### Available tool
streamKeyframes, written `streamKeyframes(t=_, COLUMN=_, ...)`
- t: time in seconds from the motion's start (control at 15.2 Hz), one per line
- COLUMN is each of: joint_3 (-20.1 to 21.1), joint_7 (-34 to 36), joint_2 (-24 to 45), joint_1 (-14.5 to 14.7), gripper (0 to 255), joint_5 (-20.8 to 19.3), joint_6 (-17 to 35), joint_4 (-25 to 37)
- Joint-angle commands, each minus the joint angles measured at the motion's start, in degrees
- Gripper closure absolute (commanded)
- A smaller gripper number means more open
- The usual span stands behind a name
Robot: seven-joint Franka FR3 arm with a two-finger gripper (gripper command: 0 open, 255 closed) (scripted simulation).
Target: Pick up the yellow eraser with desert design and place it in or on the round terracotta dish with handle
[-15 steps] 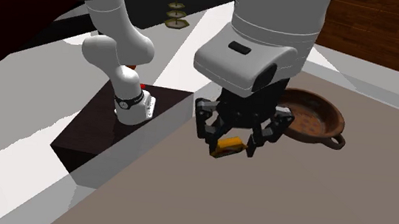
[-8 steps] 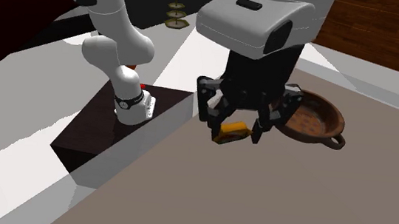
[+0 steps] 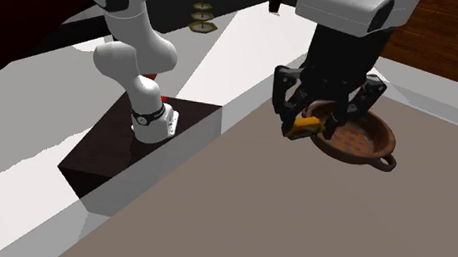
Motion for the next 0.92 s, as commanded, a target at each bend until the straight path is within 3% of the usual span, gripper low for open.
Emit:
streamKeyframes(t=0.0, joint_3=0.61, joint_7=2.82, joint_2=1.64, joint_1=2.94, gripper=255, joint_5=-1.09, joint_6=-1.36, joint_4=2.56)
streamKeyframes(t=0.46, joint_3=1.70, joint_7=11.73, joint_2=8.29, joint_1=14.26, gripper=255, joint_5=-5.30, joint_6=-5.46, joint_4=12.05)
streamKeyframes(t=0.66, joint_3=1.24, joint_7=14.84, joint_2=13.18, joint_1=21.13, gripper=255, joint_5=-8.12, joint_6=-8.83, joint_4=20.13)
streamKeyframes(t=0.79, joint_3=0.13, joint_7=15.95, joint_2=17.88, joint_1=27.07, gripper=255, joint_5=-10.62, joint_6=-12.43, joint_4=28.85)
streamKeyframes(t=0.86, joint_3=0.71, joint_7=16.49, joint_2=16.05, joint_1=25.11, gripper=255, joint_5=-9.55, joint_6=-10.11, joint_4=24.35)
